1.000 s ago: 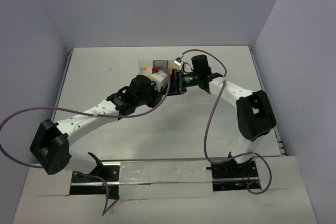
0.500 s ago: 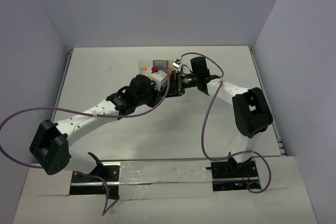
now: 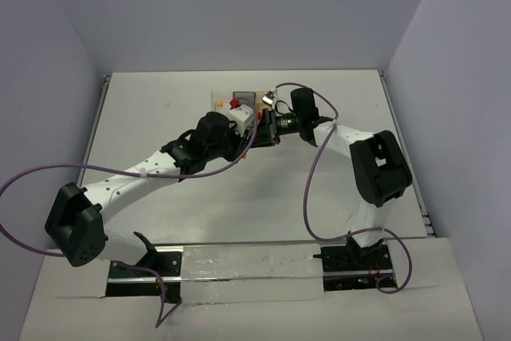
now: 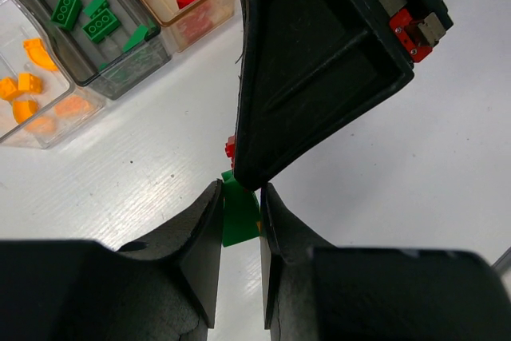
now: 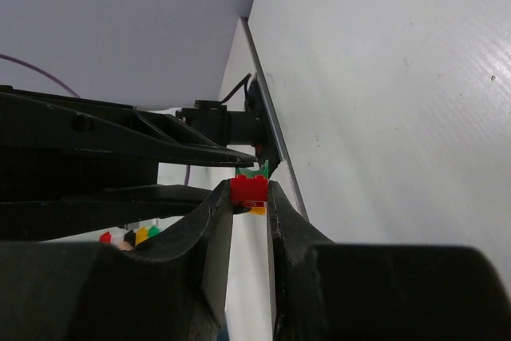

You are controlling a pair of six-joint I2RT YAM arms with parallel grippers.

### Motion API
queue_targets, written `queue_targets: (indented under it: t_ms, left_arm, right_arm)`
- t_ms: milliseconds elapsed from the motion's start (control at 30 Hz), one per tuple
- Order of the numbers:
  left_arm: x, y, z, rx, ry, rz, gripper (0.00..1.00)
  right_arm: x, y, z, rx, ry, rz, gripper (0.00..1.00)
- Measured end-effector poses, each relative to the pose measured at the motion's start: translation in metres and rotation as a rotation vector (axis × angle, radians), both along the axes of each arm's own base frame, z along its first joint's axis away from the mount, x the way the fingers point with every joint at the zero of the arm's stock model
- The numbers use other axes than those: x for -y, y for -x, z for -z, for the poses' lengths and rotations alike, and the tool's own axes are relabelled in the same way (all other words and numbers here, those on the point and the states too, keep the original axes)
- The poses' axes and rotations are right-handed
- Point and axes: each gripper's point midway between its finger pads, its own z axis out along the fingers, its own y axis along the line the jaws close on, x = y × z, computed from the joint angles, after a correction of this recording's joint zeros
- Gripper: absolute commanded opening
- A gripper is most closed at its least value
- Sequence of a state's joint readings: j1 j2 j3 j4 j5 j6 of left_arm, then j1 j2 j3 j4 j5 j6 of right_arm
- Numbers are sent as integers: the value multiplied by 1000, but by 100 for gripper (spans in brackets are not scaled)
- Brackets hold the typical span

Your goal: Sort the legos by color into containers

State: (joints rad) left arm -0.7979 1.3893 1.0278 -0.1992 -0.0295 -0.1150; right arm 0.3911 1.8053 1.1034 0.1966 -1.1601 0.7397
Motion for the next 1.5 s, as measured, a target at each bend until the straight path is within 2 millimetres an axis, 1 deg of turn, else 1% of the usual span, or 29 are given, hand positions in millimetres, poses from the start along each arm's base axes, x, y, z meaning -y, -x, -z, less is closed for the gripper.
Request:
queue_targets:
  t_ms: [67,100,200,233,300,400,467,600,667,700,767,800,833,967,1067,1167,1233,1267,1400,1500]
  left_arm:
    - [0,0,-1,1,5,-2,19]
    - [1,0,-2,1,6,-3,30]
    - [-1,-3,-3,-2,12,-10,64]
    - [-2,-4,-4,-6,17,-15,73]
    - [-6,-7,-5,-17,22,-24,84]
    - [-18,-16,-11,-43,41,-50,86]
    - [-26,-23,-20,-57,62,-62,86]
    - [-37,-33,-52,-69,150,-44,85]
    - [-40,-32,-65,-84,210,-8,84]
    - [-43,-30,-69,-99,235,15,81]
    - [-44,-23,-72,-126,269,57,77]
    - [-43,-19,-71,-141,283,80,73]
    - [-42,-14,-68,-156,293,104,71]
    - [-39,13,-38,-219,269,181,63]
    - [-27,39,-16,-210,175,293,61]
    - [-9,80,8,-182,59,478,61]
    - [2,115,24,-178,-12,620,59]
    - [4,129,30,-175,-44,681,58]
    - [18,171,48,-118,-148,914,53]
    - [31,201,65,-77,-215,1097,51]
  right_arm:
    - [1,0,-1,-1,-4,-1,2]
    - [1,0,-2,1,-7,-2,0]
    - [3,-1,-3,0,-19,-3,0]
    - [4,0,-4,-3,-25,-7,0]
    - [6,0,-5,-11,-35,-12,0]
    - [10,-3,-9,-8,-49,-7,0]
    - [12,-6,-11,2,-55,-2,0]
    - [15,-6,-14,19,-61,-1,0]
    - [15,-4,-15,25,-64,-7,0]
    - [16,-3,-15,28,-67,-12,0]
    - [16,-2,-16,41,-69,-17,0]
    - [16,-2,-16,48,-69,-20,0]
    - [16,-1,-16,54,-67,-21,0]
    - [21,-4,-8,82,-21,10,0]
    - [38,-13,-1,109,39,74,0]
    - [71,-33,5,134,110,177,0]
    - [102,-48,11,144,162,263,0]
    - [119,-54,14,146,187,305,0]
    - [172,-67,17,147,252,432,0]
    - [199,-70,15,143,275,498,0]
